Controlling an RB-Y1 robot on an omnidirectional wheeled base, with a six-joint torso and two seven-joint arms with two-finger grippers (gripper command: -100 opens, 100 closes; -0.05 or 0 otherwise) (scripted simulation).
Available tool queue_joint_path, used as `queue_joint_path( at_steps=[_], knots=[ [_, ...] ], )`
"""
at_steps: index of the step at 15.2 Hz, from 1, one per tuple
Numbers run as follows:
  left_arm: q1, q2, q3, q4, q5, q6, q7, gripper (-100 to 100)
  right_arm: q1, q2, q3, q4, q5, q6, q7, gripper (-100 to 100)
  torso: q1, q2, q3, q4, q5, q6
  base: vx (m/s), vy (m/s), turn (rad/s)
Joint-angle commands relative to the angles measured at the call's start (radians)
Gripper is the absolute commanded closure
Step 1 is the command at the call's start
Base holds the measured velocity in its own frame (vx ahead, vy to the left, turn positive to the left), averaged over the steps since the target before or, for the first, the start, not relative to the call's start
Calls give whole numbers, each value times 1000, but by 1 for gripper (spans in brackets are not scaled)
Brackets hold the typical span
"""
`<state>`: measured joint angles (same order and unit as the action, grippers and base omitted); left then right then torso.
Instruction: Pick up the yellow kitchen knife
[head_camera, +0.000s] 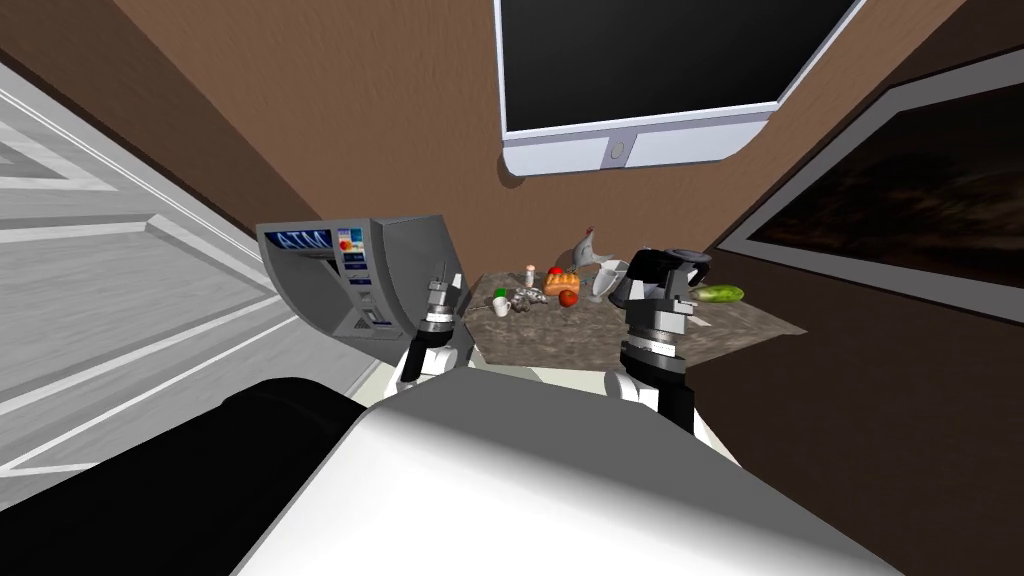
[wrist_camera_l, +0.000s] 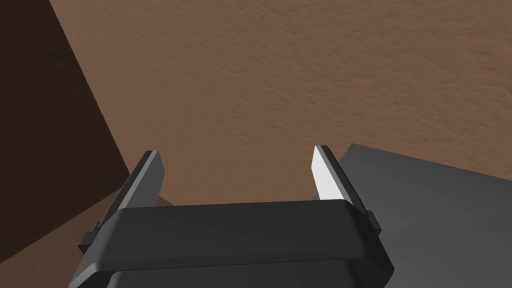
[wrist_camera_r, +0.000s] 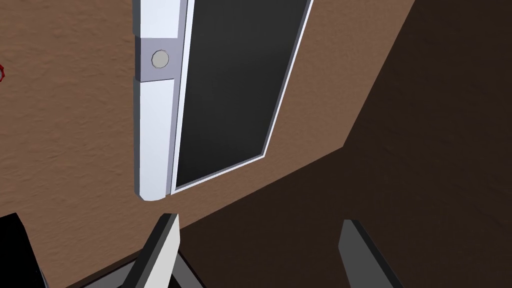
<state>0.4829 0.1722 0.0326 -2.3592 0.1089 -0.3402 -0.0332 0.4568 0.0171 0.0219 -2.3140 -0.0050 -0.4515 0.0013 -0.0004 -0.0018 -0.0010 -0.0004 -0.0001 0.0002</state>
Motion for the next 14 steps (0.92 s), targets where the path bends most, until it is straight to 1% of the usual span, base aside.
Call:
queue_joint_path(
  at_steps=[1,2,3,4,5,6,7,8,9,11,12,14],
  knots=[
    [-7,1,2,0,-1,36,2,-100,0,0,0,0,0,0,0,0,0,0,0,0,0,0,14,-5,-16],
    [-17,7,12,3,-2,69,11,-100,0,0,0,0,0,0,0,0,0,0,0,0,0,0,15,-8,-44],
    [-17,7,12,3,-2,85,11,-100,0,0,0,0,0,0,0,0,0,0,0,0,0,0,15,-7,-43],
    [-27,13,22,7,-2,109,20,-100,0,0,0,0,0,0,0,0,0,0,0,0,0,0,19,-7,-50],
    [-27,13,22,7,-2,130,20,-100,0,0,0,0,0,0,0,0,0,0,0,0,0,0,19,-5,-44],
    [-27,13,22,7,-2,136,20,-100,0,0,0,0,0,0,0,0,0,0,0,0,0,0,13,-4,-16],
    [-38,18,33,10,-2,170,30,-100,0,0,0,0,0,0,0,0,0,0,0,0,0,0,15,-6,-38],
    [-38,18,33,10,-2,189,30,-100,0,0,0,0,0,0,0,0,0,0,0,0,0,0,17,-7,-48],
    [-49,21,43,14,-3,215,40,-100,0,0,0,0,0,0,0,0,0,0,0,0,0,0,22,-7,-68],
    [-49,21,43,14,-3,244,40,-100,0,0,0,0,0,0,0,0,0,0,0,0,0,0,19,-6,-34],
    [-61,25,54,18,-3,271,50,-100,0,0,0,0,0,0,0,0,0,0,0,0,0,0,16,-9,-41],
    [-61,25,54,18,-3,300,50,-100,0,0,0,0,0,0,0,0,0,0,0,0,0,0,15,-5,-30]
  ],
)
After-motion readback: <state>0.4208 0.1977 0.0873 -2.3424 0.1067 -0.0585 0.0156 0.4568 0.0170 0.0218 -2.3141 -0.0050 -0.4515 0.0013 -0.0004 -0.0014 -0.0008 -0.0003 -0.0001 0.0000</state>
